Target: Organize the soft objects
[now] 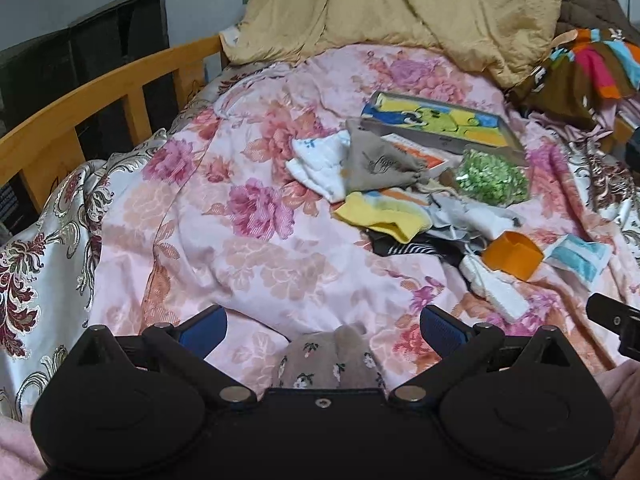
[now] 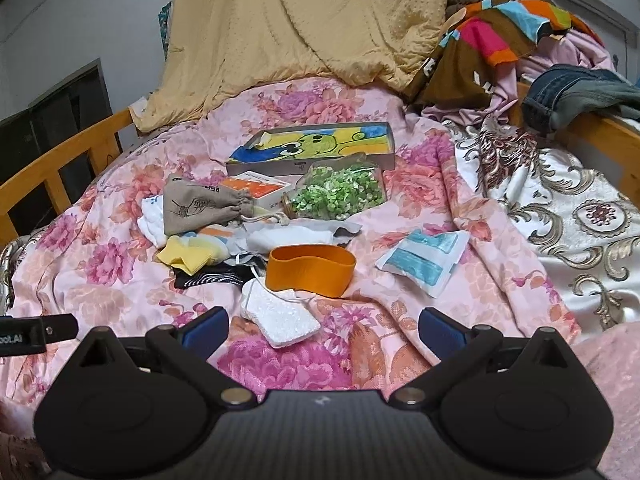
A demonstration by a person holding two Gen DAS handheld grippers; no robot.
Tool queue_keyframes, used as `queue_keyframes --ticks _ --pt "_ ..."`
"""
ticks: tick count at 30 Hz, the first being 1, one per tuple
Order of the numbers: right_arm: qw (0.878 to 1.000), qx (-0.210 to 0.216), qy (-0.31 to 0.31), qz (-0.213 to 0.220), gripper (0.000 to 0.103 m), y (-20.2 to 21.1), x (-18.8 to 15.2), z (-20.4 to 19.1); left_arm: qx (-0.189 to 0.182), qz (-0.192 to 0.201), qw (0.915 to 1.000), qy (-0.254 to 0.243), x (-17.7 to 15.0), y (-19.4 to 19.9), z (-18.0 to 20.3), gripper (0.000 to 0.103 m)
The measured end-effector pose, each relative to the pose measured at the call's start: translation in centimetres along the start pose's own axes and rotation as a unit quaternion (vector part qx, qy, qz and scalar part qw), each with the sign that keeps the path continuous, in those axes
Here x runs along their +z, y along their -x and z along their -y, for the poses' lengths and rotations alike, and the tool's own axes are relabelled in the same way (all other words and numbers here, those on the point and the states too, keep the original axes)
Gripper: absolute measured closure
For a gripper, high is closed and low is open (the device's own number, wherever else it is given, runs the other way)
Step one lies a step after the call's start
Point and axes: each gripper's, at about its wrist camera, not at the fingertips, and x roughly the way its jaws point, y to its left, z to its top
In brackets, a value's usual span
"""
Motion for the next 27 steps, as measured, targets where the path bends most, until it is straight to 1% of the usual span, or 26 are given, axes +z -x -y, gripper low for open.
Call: queue_keyframes --ticks 5,11,17,27 --pt "1.000 0.009 -0.005 -0.014 0.000 -1.1 0.2 0.2 0.012 -0.013 0.9998 -0.010 0.3 -1.4 0.2 0.001" --pt "1.000 0.018 -0.010 -0.021 0.000 -2.0 0.5 0.3 0.012 -0.024 0.9995 -0.013 0.6 -2.7 0.4 0.001" --pt "0.999 0.022 -0.023 -0.026 0.000 -2.5 0.7 0.7 0.011 -0.025 0.9994 -0.020 0.8 -3.2 0.7 0.001" --pt "1.000 0.017 -0.024 -0.010 0.000 -1.6 0.7 0.8 -0.001 -0.010 0.9996 -0.027 0.7 -2.3 1.1 0.001"
